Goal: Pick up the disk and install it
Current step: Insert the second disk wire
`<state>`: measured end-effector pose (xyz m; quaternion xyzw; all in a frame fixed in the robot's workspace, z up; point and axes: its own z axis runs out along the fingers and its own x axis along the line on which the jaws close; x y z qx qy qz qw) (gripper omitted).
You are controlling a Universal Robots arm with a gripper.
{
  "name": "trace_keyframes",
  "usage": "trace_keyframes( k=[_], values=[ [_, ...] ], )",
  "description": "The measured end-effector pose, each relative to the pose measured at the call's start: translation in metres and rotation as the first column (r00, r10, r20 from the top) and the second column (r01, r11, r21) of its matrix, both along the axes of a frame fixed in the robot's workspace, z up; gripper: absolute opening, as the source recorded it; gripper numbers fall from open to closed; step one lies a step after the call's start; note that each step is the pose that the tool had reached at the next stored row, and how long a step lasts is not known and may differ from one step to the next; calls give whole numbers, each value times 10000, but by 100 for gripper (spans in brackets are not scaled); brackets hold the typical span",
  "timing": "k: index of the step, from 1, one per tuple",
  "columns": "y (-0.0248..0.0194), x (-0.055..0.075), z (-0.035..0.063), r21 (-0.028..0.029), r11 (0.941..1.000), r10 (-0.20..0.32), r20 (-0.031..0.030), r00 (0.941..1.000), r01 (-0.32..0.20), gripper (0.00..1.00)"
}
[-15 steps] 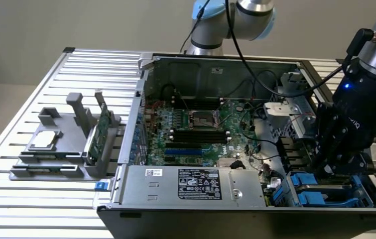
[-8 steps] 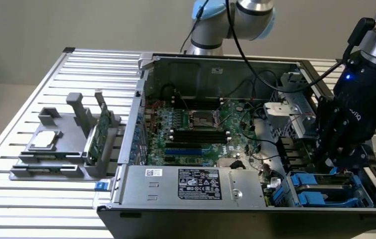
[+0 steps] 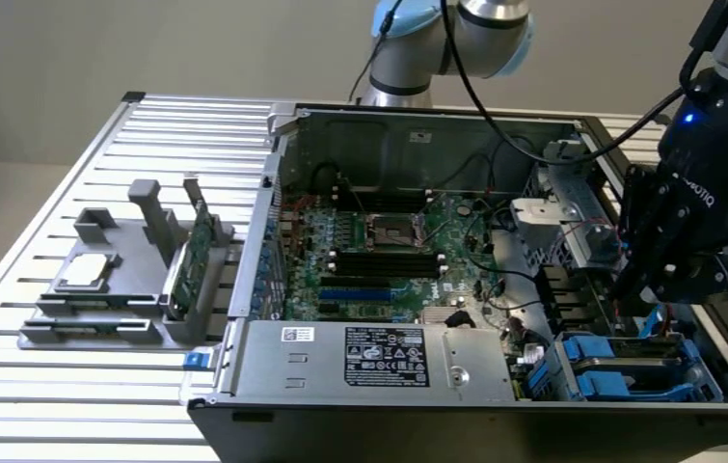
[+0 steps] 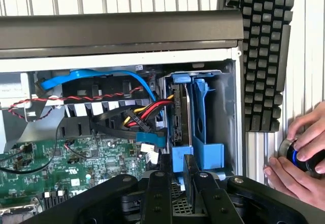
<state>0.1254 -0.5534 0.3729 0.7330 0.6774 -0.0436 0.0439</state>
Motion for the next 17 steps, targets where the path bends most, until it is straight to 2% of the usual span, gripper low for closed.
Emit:
trace_keyframes(
  k=[6, 17],
  values=[
    [34, 42, 38, -1, 10000, 0, 0, 10000, 0, 25],
    [47, 109, 32, 13, 10000, 5, 0, 10000, -5, 25]
  ],
)
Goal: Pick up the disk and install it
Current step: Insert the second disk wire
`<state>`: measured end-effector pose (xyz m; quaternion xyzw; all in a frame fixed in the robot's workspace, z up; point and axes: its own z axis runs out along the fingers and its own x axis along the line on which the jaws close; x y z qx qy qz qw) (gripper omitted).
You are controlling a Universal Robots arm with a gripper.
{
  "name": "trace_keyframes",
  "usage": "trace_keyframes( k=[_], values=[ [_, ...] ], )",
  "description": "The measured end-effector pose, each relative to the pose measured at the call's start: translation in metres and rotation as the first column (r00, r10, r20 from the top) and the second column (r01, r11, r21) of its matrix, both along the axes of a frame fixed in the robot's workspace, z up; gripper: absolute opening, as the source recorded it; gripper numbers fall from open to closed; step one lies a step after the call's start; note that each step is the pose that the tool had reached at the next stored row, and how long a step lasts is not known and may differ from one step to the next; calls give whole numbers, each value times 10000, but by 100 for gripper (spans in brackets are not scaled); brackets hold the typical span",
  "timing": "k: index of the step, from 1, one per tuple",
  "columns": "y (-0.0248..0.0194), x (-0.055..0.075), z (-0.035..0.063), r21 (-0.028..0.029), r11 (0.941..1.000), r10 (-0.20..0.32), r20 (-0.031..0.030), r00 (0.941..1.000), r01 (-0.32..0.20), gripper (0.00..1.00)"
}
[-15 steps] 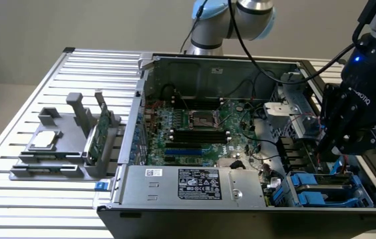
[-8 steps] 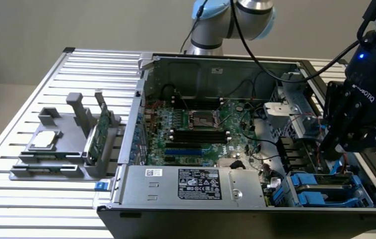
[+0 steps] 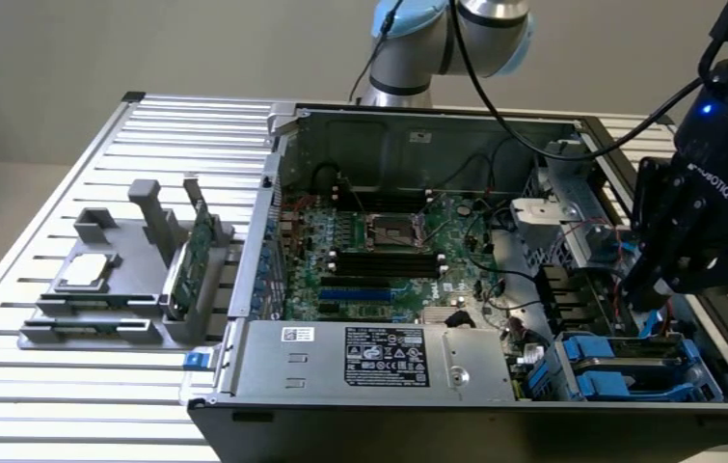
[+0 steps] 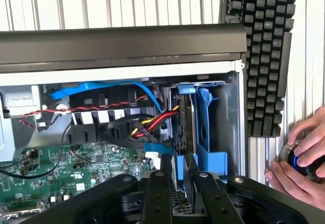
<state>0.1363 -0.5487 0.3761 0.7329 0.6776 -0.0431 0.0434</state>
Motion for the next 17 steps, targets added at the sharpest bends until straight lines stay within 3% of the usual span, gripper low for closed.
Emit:
trace_keyframes(
  k=[17],
  values=[
    [16, 64, -96, 163, 9993, 325, 3, 9995, -325, 25]
  ],
)
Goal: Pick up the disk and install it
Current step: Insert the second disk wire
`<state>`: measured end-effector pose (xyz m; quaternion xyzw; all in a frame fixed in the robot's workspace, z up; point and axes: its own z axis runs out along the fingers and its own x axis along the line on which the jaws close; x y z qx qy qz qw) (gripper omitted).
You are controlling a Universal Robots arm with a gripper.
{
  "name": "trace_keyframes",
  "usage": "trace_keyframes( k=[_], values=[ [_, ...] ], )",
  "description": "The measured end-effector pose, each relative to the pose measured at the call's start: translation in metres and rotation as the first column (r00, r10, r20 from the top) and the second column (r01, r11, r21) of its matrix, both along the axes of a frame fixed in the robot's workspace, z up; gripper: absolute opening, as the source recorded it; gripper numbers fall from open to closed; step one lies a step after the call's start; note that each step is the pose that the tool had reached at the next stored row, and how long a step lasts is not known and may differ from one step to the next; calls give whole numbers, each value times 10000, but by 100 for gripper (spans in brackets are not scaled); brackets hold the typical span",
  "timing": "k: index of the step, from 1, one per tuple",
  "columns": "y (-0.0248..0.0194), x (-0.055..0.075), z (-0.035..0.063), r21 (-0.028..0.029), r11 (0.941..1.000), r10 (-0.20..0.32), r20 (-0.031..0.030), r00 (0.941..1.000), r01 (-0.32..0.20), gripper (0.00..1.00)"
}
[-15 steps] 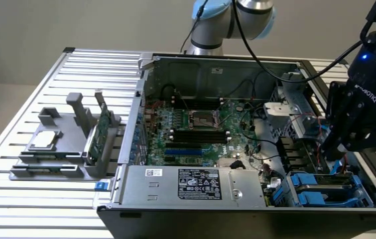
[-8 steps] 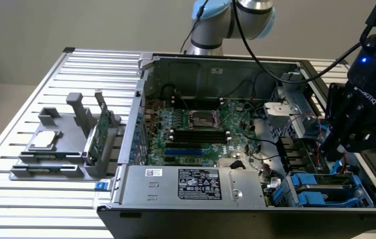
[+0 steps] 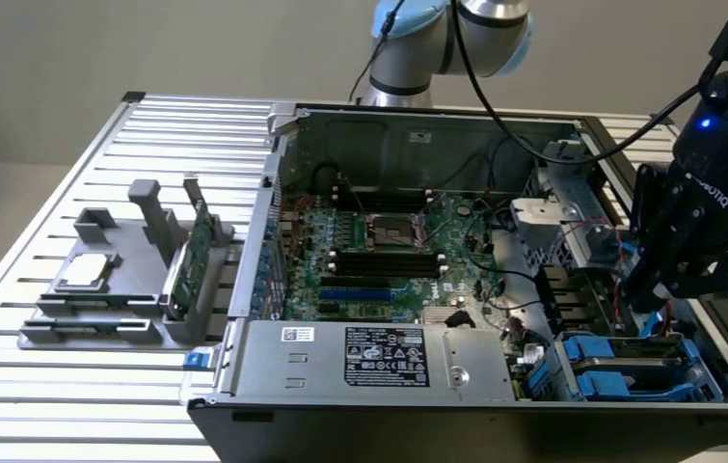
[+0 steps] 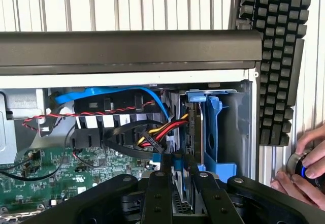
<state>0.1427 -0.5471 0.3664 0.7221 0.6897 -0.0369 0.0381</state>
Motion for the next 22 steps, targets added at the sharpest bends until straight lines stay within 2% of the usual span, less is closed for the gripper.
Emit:
trace_keyframes(
  k=[1, 2, 12, 18, 22],
  values=[
    [0, 0, -1, 3, 10000, 5, 0, 10000, -5, 23],
    [0, 0, -2, 4, 10000, 9, 0, 10000, -9, 16],
    [-7, -9, -7, 27, 10000, 85, 0, 10000, -85, 16],
    [-61, -9, -41, 71, 9997, 229, -1, 9997, -229, 16],
    [-96, -9, -89, 141, 9994, 320, 1, 9995, -320, 16]
  ],
)
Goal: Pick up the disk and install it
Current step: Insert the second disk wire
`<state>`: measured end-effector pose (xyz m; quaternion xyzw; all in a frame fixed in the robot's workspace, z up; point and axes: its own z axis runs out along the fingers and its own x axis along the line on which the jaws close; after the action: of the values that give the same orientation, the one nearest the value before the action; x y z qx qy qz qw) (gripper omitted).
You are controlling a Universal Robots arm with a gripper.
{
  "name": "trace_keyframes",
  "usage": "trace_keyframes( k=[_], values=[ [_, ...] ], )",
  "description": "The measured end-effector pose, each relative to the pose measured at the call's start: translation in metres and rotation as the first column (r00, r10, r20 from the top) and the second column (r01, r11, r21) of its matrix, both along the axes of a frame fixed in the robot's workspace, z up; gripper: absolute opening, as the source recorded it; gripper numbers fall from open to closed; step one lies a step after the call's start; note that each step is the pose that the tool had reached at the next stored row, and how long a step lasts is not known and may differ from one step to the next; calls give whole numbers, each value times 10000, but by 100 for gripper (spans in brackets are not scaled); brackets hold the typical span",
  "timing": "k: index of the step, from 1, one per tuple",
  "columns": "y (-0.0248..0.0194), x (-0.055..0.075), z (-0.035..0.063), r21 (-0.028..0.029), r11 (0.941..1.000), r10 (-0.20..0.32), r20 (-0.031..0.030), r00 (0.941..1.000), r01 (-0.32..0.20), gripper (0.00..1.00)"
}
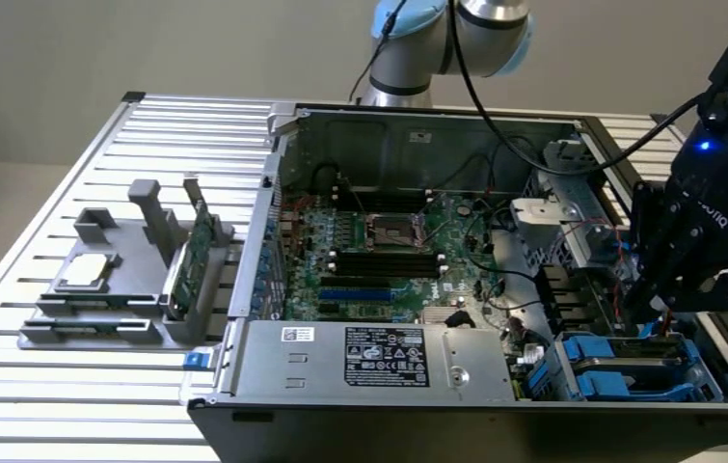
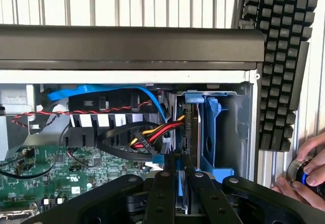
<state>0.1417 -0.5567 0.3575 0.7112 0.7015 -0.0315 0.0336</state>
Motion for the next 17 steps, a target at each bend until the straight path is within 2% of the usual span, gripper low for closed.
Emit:
trace_keyframes(
  k=[4, 7, 11, 15, 17],
  values=[
    [-29, 0, -45, 110, 9999, 96, 0, 10000, -96, 16],
    [-55, 0, -75, 221, 9997, 143, 2, 9999, -143, 16],
    [-109, 1, -110, 423, 9990, 155, 5, 9999, -156, 16],
    [-176, 10, -135, 652, 9977, 159, 8, 9999, -159, 16],
    [-211, 20, -138, 736, 9972, 158, 9, 9999, -158, 16]
  ],
)
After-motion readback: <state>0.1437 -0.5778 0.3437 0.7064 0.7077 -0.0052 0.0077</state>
